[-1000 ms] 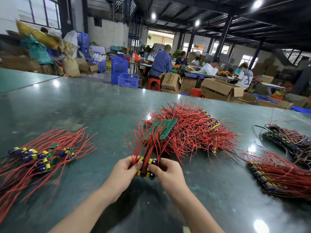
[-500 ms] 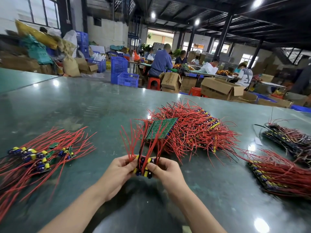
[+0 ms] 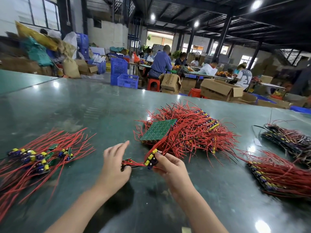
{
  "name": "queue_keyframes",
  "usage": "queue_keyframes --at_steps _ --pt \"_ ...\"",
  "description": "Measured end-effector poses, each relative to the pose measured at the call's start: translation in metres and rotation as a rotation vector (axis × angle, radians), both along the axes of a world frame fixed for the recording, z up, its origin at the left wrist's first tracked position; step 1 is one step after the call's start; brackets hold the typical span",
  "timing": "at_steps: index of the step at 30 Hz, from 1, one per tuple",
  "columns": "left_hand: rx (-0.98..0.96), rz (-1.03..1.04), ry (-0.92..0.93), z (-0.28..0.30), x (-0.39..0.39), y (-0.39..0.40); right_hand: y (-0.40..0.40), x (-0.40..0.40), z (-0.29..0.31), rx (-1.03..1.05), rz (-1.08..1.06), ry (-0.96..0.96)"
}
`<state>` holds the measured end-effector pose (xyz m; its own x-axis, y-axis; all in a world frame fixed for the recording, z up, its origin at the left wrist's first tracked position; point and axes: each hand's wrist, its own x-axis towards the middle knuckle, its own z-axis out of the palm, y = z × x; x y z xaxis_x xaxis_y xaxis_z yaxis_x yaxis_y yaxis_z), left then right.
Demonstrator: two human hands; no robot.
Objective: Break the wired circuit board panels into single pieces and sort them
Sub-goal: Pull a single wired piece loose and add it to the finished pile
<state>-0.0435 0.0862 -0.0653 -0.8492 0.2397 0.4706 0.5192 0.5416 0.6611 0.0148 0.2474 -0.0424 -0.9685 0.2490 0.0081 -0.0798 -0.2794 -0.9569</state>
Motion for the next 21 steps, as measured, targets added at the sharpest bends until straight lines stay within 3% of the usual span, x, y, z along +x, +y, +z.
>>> queue_keyframes --at_steps 2,5,10,16,21 --pt "0.155 -0.196 -0.015 0.006 0.012 0.004 -0.002 0.000 0.000 -0.041 0.018 0.007" --pt "0.438 -0.394 -0.254 0.007 0.022 0.014 -0.007 0.000 -0.004 -0.077 0.047 0.039" --pt "0.703 -0.302 -0.391 0.005 0.024 0.023 -0.011 0.001 -0.004 0.136 0.010 0.068" --pt "0.740 -0.329 -0.428 0.005 0.018 0.020 -0.008 0.000 -0.005 0.258 -0.050 0.126" --pt "0.933 -0.288 -0.552 0.005 0.018 0.020 -0.006 -0.001 -0.007 0.278 -0.046 0.082"
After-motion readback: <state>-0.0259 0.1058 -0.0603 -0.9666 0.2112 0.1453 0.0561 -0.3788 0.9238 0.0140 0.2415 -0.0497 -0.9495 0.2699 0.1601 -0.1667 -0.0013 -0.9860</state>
